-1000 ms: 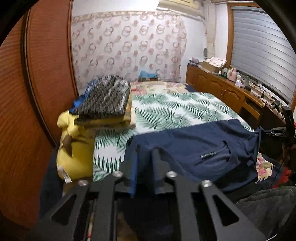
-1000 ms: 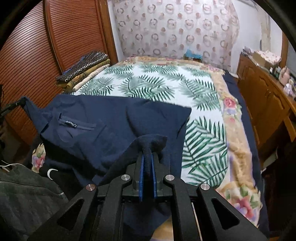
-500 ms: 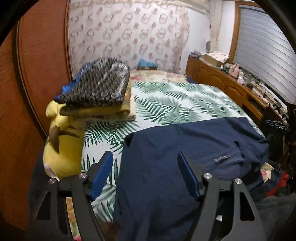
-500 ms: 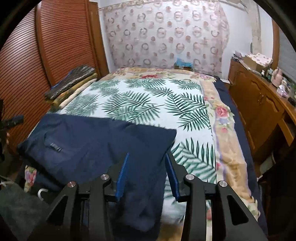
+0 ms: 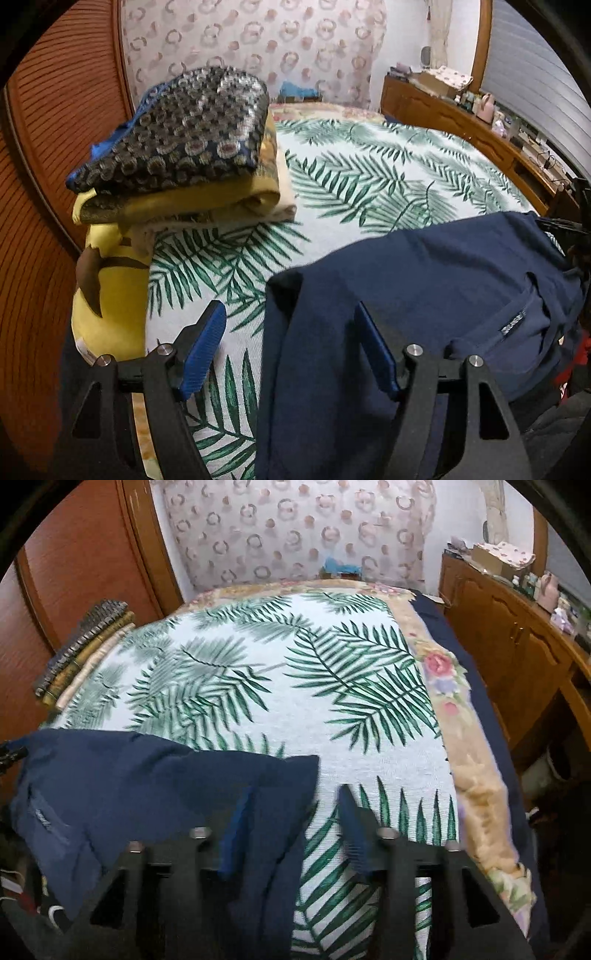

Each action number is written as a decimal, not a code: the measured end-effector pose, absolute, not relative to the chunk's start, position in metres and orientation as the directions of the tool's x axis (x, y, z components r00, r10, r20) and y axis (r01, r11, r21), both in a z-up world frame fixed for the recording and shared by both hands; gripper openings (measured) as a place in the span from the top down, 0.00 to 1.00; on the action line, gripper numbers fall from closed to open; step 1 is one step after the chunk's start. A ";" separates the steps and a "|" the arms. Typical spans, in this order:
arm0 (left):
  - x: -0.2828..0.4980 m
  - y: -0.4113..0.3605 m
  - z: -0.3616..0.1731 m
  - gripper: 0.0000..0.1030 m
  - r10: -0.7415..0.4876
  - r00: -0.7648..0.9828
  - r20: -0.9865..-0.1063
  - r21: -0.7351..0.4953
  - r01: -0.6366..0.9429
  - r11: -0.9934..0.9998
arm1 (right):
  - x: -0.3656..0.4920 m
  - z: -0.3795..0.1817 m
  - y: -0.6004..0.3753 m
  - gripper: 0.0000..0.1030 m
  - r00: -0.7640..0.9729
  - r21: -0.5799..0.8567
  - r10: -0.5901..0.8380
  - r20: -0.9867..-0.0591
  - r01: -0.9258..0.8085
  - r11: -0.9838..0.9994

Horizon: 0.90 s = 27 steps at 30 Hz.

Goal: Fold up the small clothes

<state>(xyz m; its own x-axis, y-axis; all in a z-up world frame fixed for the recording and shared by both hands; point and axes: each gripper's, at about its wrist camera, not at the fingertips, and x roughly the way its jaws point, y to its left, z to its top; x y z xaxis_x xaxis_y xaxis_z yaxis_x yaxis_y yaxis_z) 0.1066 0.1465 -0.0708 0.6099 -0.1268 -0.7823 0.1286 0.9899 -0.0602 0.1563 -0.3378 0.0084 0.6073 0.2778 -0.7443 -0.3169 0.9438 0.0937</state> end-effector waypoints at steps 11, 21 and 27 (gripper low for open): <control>0.115 0.145 -0.087 0.39 -0.173 0.570 -0.803 -0.114 0.139 0.984 | 0.150 0.006 -0.328 0.40 0.604 0.096 0.333 -0.724 -0.390 0.916; 0.114 0.132 -0.081 0.86 -0.208 0.579 -0.788 -0.131 0.172 0.976 | 0.142 0.003 -0.324 0.93 0.576 0.141 0.403 -0.711 -0.444 0.885; 0.086 0.130 -0.036 0.89 -0.267 0.667 -0.696 -0.195 0.183 0.964 | 0.111 0.026 -0.344 0.94 0.669 0.198 0.434 -0.604 -0.401 0.894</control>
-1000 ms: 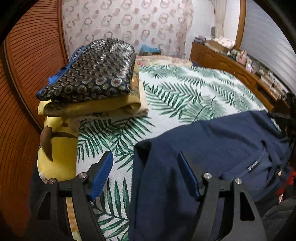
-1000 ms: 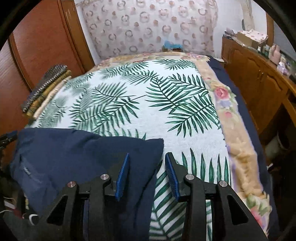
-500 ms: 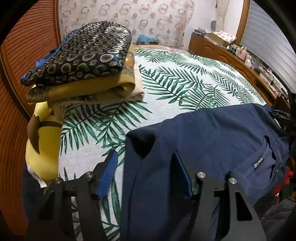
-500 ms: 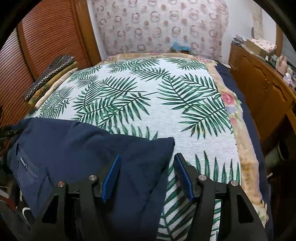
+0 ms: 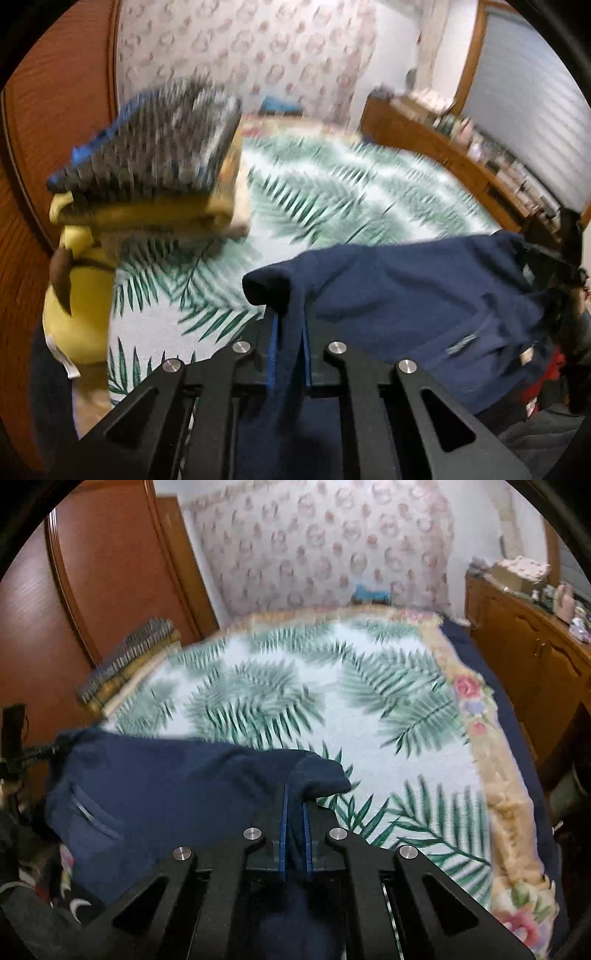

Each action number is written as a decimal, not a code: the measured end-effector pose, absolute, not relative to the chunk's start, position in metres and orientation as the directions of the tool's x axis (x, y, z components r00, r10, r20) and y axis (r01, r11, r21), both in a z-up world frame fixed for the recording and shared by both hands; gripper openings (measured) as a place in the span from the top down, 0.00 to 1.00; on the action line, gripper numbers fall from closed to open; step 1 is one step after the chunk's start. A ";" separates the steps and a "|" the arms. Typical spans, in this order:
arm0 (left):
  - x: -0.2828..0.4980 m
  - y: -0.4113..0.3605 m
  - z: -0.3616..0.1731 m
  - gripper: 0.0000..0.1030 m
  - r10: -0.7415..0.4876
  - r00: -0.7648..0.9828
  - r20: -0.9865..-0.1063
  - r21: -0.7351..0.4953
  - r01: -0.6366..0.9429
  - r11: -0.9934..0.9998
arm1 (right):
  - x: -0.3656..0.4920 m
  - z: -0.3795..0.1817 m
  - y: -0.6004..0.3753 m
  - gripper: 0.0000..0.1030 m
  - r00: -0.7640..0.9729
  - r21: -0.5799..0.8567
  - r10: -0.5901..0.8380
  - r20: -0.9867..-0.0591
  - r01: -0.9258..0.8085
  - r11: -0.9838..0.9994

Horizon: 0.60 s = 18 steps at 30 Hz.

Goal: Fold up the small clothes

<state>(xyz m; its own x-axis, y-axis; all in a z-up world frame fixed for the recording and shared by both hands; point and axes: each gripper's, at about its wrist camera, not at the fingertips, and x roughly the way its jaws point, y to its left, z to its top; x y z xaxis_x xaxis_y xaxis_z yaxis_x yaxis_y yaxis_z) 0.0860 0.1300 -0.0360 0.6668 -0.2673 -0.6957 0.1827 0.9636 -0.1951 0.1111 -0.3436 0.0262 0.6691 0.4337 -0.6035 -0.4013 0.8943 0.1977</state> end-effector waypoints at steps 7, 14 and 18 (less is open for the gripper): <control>0.040 0.107 0.042 0.90 -0.309 0.778 -0.547 -0.151 0.271 0.951 | 0.056 0.087 -0.369 0.94 0.784 0.175 0.434 -0.444 -0.399 0.900; -0.002 0.089 0.111 0.90 -0.363 0.845 -0.393 -0.106 0.350 0.931 | 0.002 0.136 -0.380 0.95 0.847 0.106 0.430 -0.312 -0.419 0.902; -0.009 0.084 0.141 0.90 -0.384 0.862 -0.330 -0.088 0.377 0.922 | -0.027 0.169 -0.381 0.95 0.864 0.063 0.447 -0.232 -0.445 0.893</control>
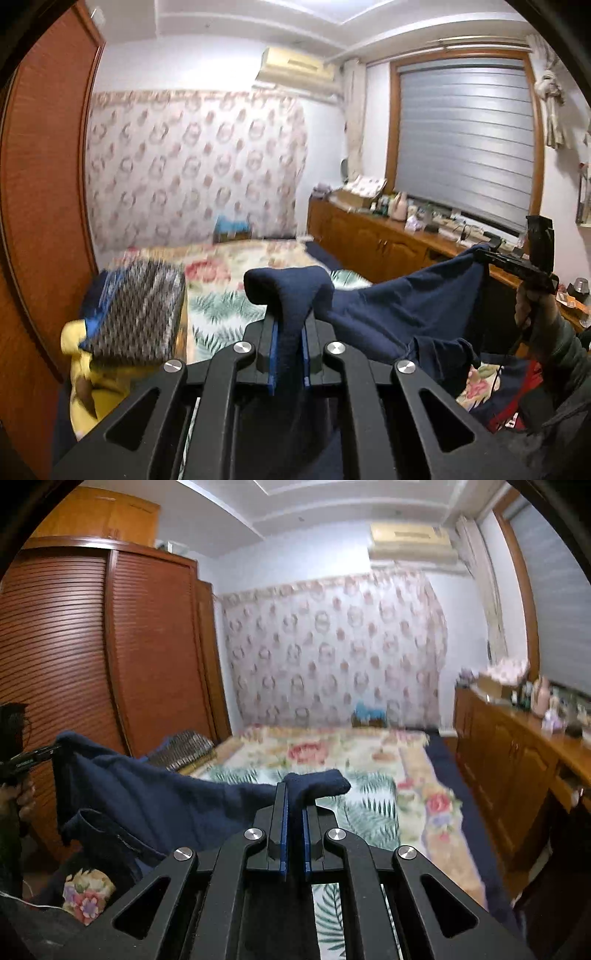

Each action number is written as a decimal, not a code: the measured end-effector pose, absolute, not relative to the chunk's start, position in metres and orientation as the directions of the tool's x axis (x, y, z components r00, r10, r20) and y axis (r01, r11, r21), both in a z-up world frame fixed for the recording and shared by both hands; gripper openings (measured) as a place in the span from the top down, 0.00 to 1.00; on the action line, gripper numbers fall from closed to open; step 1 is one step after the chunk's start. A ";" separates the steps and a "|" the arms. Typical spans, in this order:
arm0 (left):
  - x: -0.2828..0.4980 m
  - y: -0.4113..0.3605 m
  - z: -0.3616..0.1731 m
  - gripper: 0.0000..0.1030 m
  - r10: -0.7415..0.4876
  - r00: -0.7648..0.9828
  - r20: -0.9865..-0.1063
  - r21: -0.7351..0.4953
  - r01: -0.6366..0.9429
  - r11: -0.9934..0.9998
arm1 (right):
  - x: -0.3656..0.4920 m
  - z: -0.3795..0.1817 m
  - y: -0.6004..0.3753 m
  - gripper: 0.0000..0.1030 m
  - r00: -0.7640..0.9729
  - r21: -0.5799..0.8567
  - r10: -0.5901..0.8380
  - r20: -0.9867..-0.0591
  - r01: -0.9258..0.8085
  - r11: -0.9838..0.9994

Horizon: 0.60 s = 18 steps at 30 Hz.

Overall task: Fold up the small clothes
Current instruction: 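Lift the navy shirt high with both grippers and shake it out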

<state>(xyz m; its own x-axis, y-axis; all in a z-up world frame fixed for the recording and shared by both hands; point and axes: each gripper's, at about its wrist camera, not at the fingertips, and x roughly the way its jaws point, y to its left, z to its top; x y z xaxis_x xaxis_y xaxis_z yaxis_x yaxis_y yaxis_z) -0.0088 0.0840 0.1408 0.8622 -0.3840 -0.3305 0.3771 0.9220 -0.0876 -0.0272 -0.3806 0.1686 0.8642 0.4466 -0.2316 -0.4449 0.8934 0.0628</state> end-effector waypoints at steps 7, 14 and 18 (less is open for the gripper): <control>-0.010 0.086 0.191 0.90 -0.395 0.895 -0.207 -0.059 0.392 0.918 | -0.060 0.229 -0.385 0.95 0.885 -0.008 0.459 -0.076 -0.461 0.887; 0.013 0.092 0.218 0.90 -0.347 0.921 -0.177 -0.017 0.349 0.937 | -0.051 0.257 -0.377 0.95 0.904 -0.088 0.426 -0.042 -0.428 0.899; 0.044 0.093 0.209 0.90 -0.311 0.924 -0.222 -0.018 0.315 0.949 | -0.022 0.254 -0.355 0.95 0.910 -0.100 0.406 -0.083 -0.413 0.905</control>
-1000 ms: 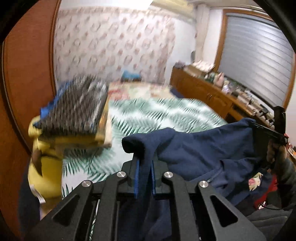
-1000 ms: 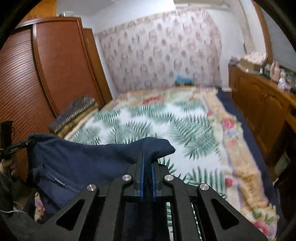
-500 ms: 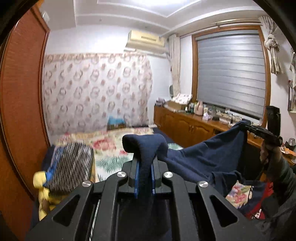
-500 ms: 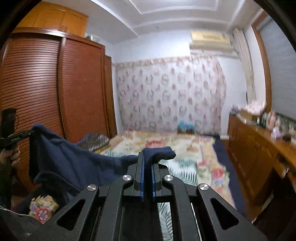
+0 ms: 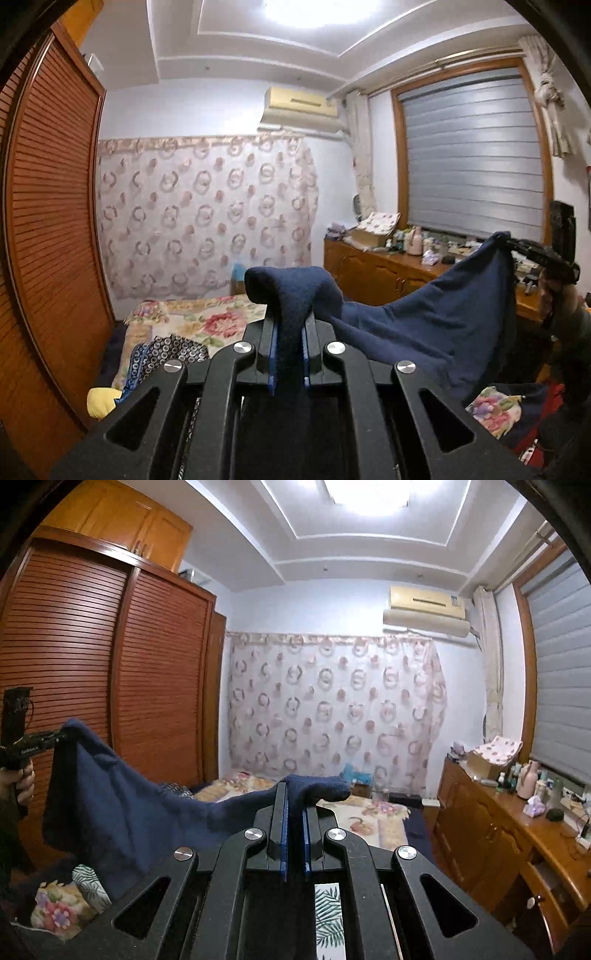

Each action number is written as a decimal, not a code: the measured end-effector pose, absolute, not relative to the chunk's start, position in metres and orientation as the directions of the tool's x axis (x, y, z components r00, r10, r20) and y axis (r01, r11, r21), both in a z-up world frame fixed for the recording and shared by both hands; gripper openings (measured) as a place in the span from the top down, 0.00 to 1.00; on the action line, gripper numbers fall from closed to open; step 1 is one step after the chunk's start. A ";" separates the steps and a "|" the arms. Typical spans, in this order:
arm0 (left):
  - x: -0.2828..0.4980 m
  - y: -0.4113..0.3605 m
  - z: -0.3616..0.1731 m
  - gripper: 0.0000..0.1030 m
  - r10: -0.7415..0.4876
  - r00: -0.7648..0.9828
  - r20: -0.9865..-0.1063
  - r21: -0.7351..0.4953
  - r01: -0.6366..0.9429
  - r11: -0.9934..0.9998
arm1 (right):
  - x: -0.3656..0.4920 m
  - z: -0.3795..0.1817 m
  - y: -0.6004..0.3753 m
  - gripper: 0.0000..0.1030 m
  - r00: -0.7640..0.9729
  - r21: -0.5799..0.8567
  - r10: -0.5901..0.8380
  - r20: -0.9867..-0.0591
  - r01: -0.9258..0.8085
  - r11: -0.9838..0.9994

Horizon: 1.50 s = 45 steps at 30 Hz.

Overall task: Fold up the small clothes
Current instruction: 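Lift the navy shirt high with both grippers and shake it out, then lay the navy shirt flat on the bed and open both grippers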

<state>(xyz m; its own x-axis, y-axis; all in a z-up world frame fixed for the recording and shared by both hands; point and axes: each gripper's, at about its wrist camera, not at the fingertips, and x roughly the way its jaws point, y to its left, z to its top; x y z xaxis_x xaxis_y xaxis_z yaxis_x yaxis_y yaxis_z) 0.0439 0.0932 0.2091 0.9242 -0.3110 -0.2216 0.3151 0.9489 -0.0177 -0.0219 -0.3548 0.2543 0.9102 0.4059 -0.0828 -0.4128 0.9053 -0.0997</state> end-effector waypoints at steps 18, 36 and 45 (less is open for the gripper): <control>0.050 0.092 0.219 0.90 -0.312 0.930 -0.193 -0.019 0.314 0.949 | -0.027 0.278 -0.364 0.95 0.914 -0.125 0.404 -0.036 -0.405 0.906; 0.259 0.084 0.015 0.75 -0.101 0.785 -0.611 0.039 0.158 0.987 | 0.268 0.082 -0.307 0.66 0.793 -0.139 0.103 -0.601 -0.230 0.963; 0.189 0.088 -0.008 0.41 -0.140 0.754 -0.641 0.025 0.203 0.979 | 0.220 0.054 -0.334 0.52 0.746 -0.042 0.201 -0.635 -0.293 0.955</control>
<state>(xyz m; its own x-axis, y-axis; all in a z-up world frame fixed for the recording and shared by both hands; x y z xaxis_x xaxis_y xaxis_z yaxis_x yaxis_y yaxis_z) 0.1890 0.0879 -0.0078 0.7544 -0.1404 -0.6412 0.2032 0.9788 0.0247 0.2197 -0.3340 0.0539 0.7457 0.2006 -0.6353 -0.2930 0.9552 -0.0424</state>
